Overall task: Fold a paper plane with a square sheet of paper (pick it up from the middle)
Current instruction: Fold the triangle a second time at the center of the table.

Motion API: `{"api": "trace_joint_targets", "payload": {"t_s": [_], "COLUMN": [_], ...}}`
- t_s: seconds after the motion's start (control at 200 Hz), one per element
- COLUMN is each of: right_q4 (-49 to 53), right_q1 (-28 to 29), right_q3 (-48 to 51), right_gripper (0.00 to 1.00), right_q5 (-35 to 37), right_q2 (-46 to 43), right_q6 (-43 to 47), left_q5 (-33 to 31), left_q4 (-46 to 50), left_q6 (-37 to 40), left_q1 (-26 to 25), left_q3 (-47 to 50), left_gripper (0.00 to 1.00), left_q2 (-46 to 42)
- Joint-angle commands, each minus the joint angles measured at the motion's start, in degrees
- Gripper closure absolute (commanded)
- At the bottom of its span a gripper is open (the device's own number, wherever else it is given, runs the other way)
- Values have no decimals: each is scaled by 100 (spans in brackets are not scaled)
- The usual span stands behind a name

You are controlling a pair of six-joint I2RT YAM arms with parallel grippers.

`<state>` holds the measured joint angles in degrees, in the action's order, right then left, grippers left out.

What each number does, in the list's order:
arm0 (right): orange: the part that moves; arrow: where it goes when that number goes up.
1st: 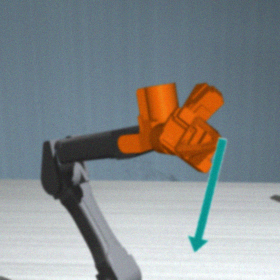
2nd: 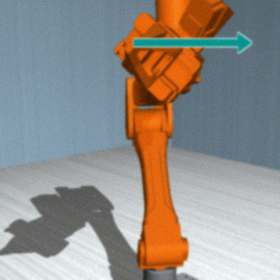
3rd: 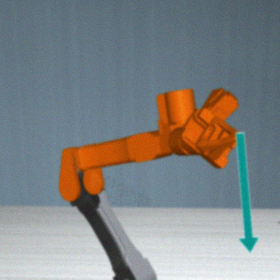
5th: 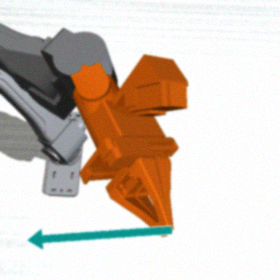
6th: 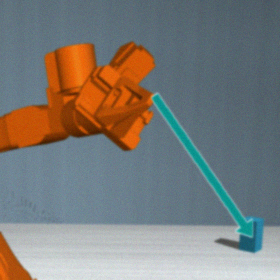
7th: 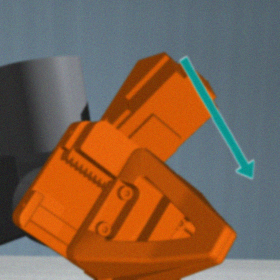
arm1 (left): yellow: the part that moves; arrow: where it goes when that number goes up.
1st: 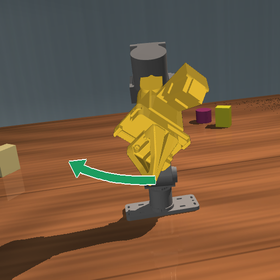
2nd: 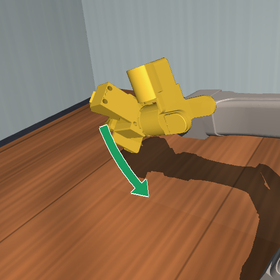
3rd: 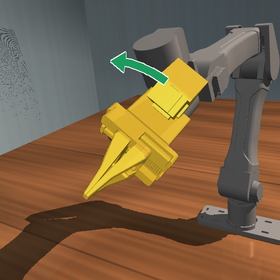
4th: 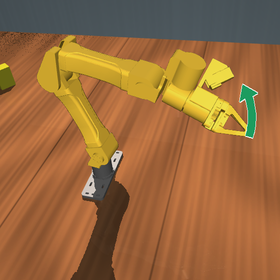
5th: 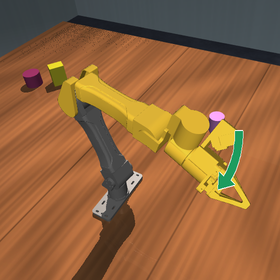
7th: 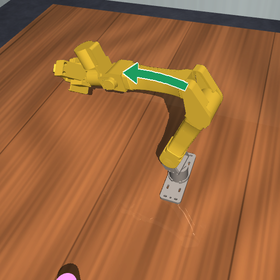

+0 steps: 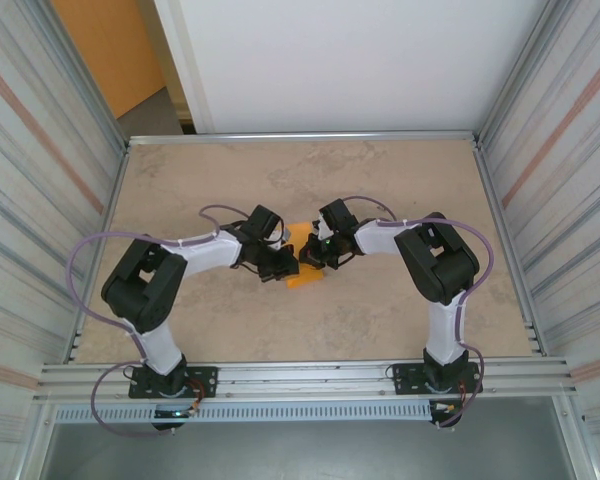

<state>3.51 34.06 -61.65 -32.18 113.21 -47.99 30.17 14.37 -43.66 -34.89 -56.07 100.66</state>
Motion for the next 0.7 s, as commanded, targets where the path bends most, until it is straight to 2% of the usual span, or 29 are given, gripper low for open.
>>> {"api": "trace_joint_targets", "payload": {"t_s": [0.0,0.371,0.692], "right_q4": [844,826,861], "right_q1": [13,-5,-31], "right_q3": [335,329,329], "right_gripper": [100,100,100], "right_q5": [874,788,766], "right_q2": [529,591,650], "right_q6": [-183,-275,-303], "left_q5": [129,199,-40], "left_q4": [-189,-163,216], "left_q6": [-90,64,364], "left_q1": [-25,-28,-34], "left_q3": [-25,-173,-329], "left_gripper": [98,97,96], "left_q2": [127,387,407]}}
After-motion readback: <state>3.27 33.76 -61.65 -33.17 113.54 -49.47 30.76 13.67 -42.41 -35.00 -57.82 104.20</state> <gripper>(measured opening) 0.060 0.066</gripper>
